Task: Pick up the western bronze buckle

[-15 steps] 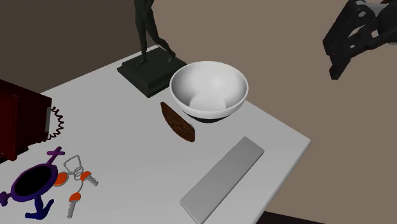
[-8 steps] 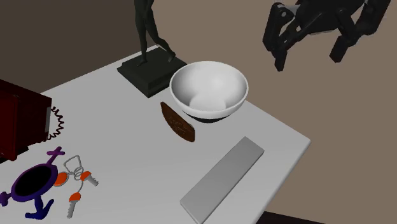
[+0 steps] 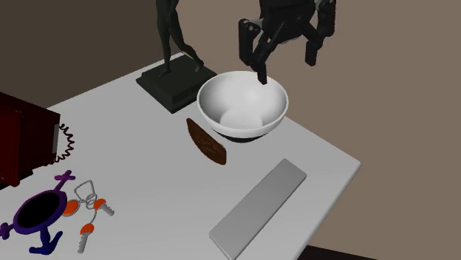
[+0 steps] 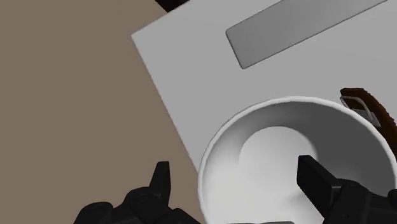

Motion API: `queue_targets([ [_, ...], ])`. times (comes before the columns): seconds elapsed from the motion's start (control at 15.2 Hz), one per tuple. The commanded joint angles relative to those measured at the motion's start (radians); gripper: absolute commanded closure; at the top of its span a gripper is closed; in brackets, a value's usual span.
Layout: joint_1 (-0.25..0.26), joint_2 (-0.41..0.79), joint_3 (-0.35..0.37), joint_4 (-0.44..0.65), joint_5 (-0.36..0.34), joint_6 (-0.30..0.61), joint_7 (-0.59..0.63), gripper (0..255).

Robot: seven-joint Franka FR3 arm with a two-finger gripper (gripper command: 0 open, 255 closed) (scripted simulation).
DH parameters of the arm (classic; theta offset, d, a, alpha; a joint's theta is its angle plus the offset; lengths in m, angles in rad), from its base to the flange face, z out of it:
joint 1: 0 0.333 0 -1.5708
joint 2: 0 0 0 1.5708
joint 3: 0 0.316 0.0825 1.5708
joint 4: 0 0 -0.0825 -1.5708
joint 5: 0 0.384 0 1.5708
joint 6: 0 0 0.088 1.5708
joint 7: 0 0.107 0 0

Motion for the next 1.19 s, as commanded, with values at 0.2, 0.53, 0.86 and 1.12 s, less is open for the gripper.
queue_targets([
  [0.2,0.059,0.140,0.073,0.089,-0.018,-0.020,-0.056,0],
  [0.53,0.121,0.270,0.146,0.174,-0.046,-0.050,-0.107,0],
  [0.86,0.190,0.389,0.215,0.249,-0.079,-0.084,-0.156,0],
  [1.12,0.205,0.413,0.228,0.237,-0.086,-0.065,-0.162,0],
])
